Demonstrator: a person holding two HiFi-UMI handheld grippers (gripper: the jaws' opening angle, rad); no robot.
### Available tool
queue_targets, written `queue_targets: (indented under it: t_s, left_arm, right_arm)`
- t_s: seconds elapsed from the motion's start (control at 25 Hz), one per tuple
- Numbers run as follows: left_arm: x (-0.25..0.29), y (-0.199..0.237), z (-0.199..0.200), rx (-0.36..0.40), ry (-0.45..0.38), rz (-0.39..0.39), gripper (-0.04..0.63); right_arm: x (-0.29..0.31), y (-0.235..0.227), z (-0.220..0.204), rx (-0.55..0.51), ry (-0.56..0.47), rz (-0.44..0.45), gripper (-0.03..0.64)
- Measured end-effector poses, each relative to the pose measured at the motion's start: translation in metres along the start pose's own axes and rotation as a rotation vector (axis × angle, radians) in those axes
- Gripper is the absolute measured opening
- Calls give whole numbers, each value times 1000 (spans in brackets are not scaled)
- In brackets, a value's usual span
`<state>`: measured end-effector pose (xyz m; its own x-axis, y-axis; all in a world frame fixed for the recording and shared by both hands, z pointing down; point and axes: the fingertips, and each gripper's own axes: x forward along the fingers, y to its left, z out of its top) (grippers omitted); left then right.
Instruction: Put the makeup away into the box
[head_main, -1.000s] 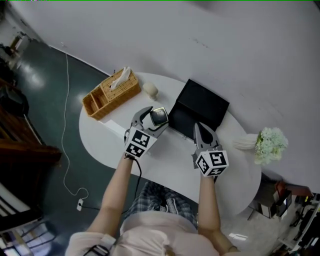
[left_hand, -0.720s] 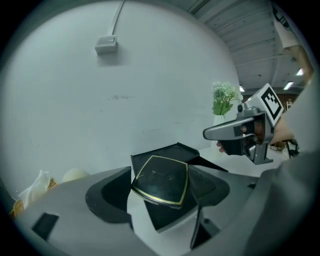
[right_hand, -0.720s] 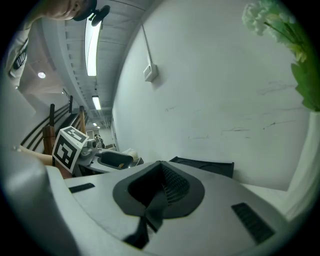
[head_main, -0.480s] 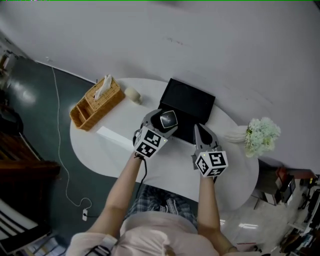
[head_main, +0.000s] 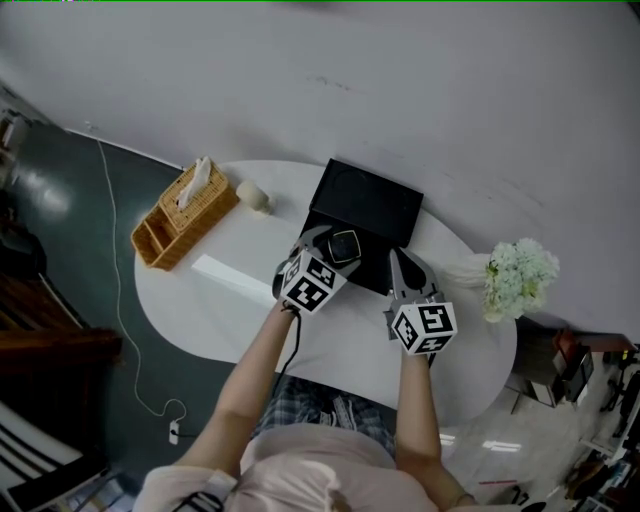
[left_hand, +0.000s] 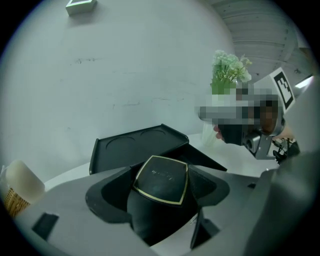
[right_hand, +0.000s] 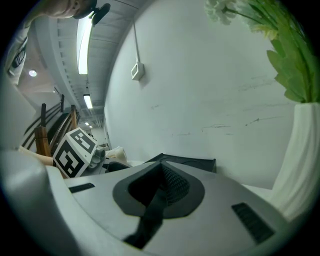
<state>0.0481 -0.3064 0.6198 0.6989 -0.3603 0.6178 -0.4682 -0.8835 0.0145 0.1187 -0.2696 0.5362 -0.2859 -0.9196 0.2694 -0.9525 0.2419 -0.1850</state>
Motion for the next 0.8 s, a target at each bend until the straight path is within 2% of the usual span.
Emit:
queue_targets:
  t_s: [0.56, 0.8]
  left_arm:
    - [28, -11, -15, 13, 151, -59, 374]
    - [32, -10, -13, -18, 134, -64, 374]
  right_arm:
    - [0, -13, -3, 4, 22, 10, 17]
    - [-2, -15, -6, 10, 26, 8, 16]
